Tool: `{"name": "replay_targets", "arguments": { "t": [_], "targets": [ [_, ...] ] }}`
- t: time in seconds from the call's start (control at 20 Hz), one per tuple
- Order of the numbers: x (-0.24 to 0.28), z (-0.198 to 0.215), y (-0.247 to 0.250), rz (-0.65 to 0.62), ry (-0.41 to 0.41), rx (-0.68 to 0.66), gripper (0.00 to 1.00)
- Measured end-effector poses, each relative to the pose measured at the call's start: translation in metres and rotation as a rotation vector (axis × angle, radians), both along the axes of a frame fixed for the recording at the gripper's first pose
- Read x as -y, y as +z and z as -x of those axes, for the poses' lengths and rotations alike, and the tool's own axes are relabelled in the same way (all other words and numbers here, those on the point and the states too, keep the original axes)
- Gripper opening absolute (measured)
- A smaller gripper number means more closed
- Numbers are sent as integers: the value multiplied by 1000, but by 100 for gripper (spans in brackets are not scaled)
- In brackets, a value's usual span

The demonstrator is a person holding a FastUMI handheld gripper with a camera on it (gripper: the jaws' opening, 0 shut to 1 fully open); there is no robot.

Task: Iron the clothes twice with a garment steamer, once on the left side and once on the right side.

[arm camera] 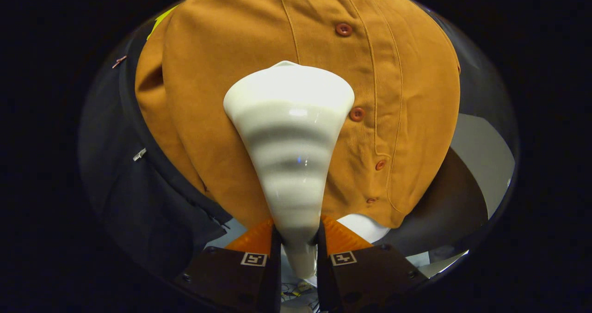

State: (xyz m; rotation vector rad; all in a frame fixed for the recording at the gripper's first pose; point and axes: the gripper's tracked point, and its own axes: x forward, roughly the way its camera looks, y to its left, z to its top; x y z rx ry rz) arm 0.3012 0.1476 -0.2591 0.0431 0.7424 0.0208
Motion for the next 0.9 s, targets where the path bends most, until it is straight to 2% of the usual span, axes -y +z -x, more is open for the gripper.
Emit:
{"name": "replay_targets", "arguments": {
  "t": [0.6,0.75,0.9],
  "targets": [
    [8,36,-48,-18,-10,-139,35],
    [11,43,-41,-17,0,-134,35],
    [13,41,-19,-11,12,-73,35]
  ]
}}
